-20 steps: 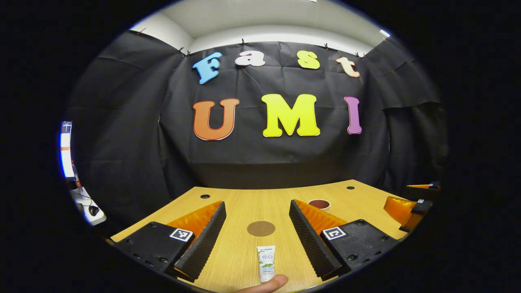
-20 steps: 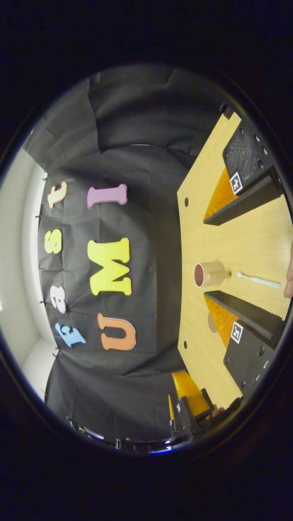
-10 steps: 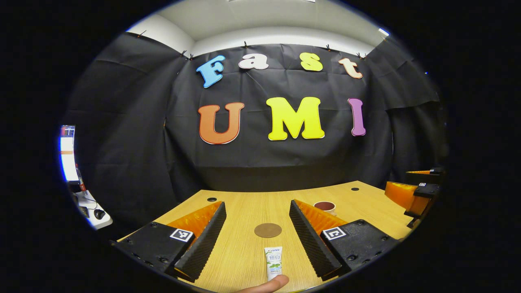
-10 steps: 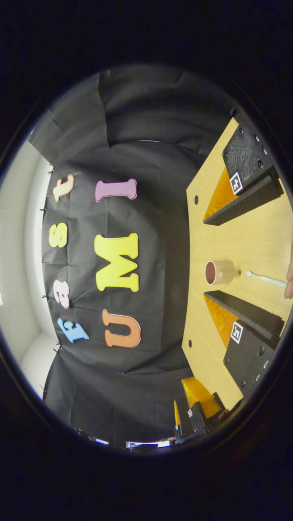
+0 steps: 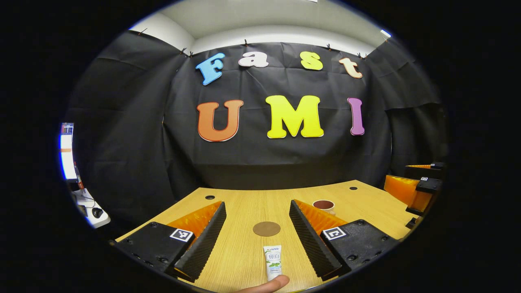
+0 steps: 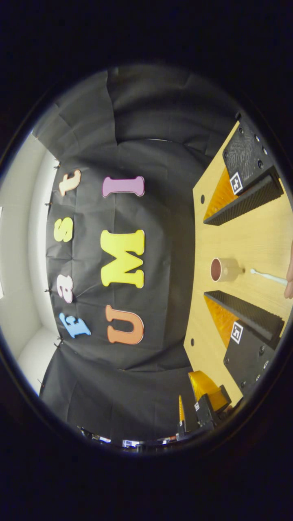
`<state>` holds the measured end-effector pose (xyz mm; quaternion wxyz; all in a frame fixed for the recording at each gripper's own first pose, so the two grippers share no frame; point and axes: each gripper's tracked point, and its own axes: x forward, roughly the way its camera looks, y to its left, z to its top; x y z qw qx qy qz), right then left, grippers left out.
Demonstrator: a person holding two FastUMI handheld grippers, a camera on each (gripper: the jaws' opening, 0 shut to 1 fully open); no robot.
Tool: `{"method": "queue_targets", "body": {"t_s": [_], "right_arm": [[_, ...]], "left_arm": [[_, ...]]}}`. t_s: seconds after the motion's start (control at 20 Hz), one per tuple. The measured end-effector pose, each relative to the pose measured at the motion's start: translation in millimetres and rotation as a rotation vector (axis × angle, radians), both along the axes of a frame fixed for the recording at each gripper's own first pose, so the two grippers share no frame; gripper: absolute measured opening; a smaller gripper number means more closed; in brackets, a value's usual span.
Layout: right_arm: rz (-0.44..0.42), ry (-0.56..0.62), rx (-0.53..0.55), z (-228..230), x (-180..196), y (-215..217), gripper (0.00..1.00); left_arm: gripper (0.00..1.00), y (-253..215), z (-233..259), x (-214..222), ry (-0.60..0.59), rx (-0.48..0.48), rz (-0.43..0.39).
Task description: Put the toothbrush and toothpaste on the desktop into the cup, then pick up the cup and place it on the coaster on the desktop.
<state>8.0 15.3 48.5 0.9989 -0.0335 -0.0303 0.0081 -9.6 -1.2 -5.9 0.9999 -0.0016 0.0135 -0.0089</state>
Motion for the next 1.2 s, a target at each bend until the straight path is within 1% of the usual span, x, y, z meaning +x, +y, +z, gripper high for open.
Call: {"method": "queue_targets", "body": {"t_s": [0.1, 0.2, 0.3, 0.4, 0.45, 0.5, 0.65, 0.8, 0.9, 0.95, 1.0, 1.05, 1.1, 1.2], "right_arm": [[-0.01, 0.018, 0.015, -11.2, 6.2, -3.2, 0.96], [-0.021, 0.048, 0.004, -30.4, 15.5, -5.0, 0.96], [-0.019, 0.089, -0.011, -53.1, 25.9, -2.4, 0.96], [-0.013, 0.144, -0.006, -80.3, 37.1, 0.2, 0.96], [-0.011, 0.177, 0.002, -94.8, 43.1, 1.5, 0.93], [-0.023, 0.21, 0.001, -108.4, 49.3, 0.1, 0.96], [-0.05, 0.303, -0.022, -143.9, 62.9, -1.6, 0.96], [-0.031, 0.41, -0.006, -176.3, 69.2, 5.7, 0.97], [-0.027, 0.464, -0.011, -192.5, 71.9, 12.0, 0.93], [-0.032, 0.482, -0.025, -198.9, 73.6, 13.1, 0.88], [-0.034, 0.497, -0.032, -203.8, 73.9, 13.9, 0.87], [-0.037, 0.52, -0.032, -211.1, 72.7, 15.2, 0.82], [-0.03, 0.541, -0.025, -216.1, 72.1, 18.2, 0.8], [-0.044, 0.57, -0.015, -222.7, 74.8, 18.6, 0.75]], "left_arm": [[0.99, 2.3, -3.4, 2.7, -0.003, -0.014, 0.006], [0.99, -0.1, -6.7, 5.0, -0.002, -0.041, -0.001], [0.99, 2.1, -10.1, 8.4, -0.002, -0.041, 0.001], [1.0, 4.0, -10.5, 11.1, -0.009, -0.035, 0.008], [0.99, 3.9, -11.4, 12.3, -0.013, -0.036, 0.007], [0.99, 3.3, -11.5, 13.5, -0.016, -0.038, 0.004], [0.99, 2.9, -17.0, 17.4, -0.012, -0.039, -0.003], [0.99, 3.6, -30.1, 26.2, 0.01, -0.044, -0.004], [1.0, 3.8, -41.4, 30.6, 0.037, -0.043, -0.001], [1.0, 6.3, -46.3, 32.3, 0.047, -0.04, 0.004], [1.0, 8.3, -50.8, 34.7, 0.056, -0.04, 0.008], [1.0, 8.9, -54.1, 37.0, 0.064, -0.04, 0.009], [1.0, 9.5, -57.0, 38.8, 0.07, -0.041, 0.009], [1.0, 11.1, -61.5, 41.6, 0.081, -0.039, 0.011]]}}
